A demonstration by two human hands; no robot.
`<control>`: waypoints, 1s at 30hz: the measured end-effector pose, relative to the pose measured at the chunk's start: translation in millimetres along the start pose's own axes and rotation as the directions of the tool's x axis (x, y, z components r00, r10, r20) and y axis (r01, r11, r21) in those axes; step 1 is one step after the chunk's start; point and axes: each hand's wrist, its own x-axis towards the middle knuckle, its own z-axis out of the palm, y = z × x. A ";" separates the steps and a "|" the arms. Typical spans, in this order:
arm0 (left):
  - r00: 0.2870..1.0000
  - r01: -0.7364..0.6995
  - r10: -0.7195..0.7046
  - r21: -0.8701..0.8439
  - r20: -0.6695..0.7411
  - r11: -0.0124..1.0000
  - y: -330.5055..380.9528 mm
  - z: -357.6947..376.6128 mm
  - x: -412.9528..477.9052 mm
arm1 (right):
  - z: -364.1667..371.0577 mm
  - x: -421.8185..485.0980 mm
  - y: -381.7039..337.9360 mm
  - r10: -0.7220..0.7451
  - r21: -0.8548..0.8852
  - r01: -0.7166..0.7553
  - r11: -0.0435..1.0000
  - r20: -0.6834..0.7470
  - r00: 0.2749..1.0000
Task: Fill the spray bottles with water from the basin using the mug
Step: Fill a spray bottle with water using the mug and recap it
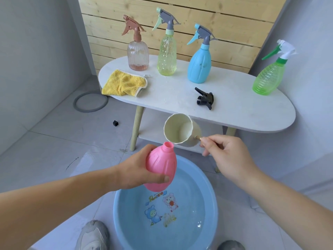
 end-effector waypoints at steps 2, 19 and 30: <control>1.000 0.014 -0.014 0.006 -0.002 1.000 -3.7 -1.6 -1.9 | 9.1 3.6 14.9 0.111 0.020 -0.112 0.994 0.029 0.993; 0.998 0.055 -0.057 0.119 0.009 0.991 -33.2 9.4 1.7 | 111.3 22.3 185.9 0.532 -0.200 -0.496 0.845 0.224 0.816; 0.995 0.093 -0.094 0.064 0.017 0.994 -46.1 4.0 11.2 | 129.4 9.3 212.7 0.399 -0.477 -0.194 0.858 0.380 0.834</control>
